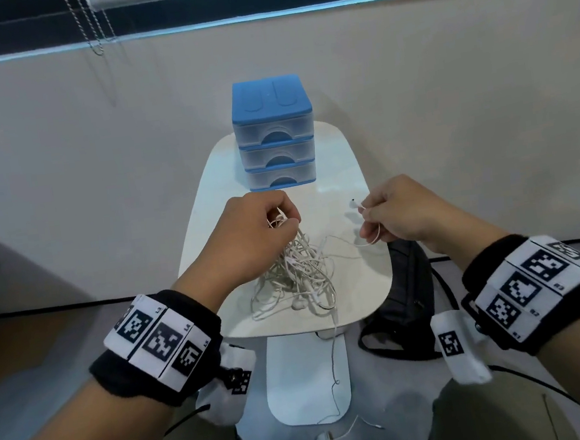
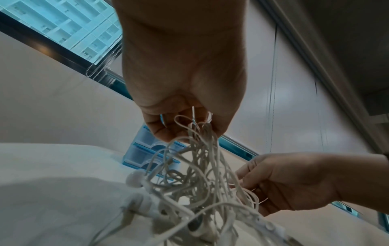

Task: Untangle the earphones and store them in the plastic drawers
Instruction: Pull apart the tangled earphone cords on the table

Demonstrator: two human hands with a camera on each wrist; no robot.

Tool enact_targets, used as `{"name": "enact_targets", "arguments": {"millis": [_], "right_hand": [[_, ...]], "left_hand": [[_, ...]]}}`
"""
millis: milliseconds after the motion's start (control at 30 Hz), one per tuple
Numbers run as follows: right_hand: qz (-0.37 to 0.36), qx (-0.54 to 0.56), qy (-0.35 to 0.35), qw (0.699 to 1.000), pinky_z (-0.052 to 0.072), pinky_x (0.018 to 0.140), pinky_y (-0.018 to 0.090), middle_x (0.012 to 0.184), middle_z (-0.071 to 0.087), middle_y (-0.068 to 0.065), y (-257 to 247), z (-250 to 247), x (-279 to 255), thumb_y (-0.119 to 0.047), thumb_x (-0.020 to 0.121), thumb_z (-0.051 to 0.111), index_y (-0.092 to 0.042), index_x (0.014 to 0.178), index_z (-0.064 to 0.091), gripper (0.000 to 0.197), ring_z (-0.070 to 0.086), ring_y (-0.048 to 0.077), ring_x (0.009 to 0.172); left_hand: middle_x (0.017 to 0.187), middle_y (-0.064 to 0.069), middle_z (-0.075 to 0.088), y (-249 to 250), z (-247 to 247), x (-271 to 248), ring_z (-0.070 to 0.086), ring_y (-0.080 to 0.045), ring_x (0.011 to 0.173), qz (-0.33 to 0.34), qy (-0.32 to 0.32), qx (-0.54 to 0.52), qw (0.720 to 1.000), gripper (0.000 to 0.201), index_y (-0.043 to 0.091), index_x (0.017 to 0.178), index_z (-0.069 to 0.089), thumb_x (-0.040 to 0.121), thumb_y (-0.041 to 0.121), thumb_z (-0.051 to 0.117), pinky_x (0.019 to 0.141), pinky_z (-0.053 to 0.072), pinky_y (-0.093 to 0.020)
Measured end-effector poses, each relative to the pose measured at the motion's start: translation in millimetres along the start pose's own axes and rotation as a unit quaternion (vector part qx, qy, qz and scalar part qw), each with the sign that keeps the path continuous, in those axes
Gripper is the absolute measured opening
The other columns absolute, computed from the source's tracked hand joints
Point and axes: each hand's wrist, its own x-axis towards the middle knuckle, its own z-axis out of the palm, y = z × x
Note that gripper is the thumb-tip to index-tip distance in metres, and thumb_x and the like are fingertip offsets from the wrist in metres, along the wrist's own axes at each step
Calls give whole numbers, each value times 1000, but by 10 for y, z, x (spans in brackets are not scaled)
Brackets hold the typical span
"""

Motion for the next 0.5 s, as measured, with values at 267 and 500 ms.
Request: {"name": "enact_targets", "arguments": {"millis": [267, 500], "right_hand": [[-18, 7, -11, 1000, 48, 59, 24, 79, 77, 5, -28, 53, 50, -6, 100, 56, -10, 108, 68, 14, 75, 18, 71], [-101, -60, 19, 993, 43, 82, 29, 116, 59, -4, -98, 69, -17, -29, 94, 71, -27, 112, 74, 18, 59, 15, 101]], "left_hand": [[69, 9, 65, -12, -11, -15, 53, -3, 61, 14, 3, -3, 1000, 14, 28, 83, 72, 92, 19, 68, 58, 41, -12], [69, 7, 66, -39, 16, -29, 53, -4, 59, 17, -1, -6, 1000, 15, 29, 82, 72, 92, 19, 68, 58, 41, -12]]}}
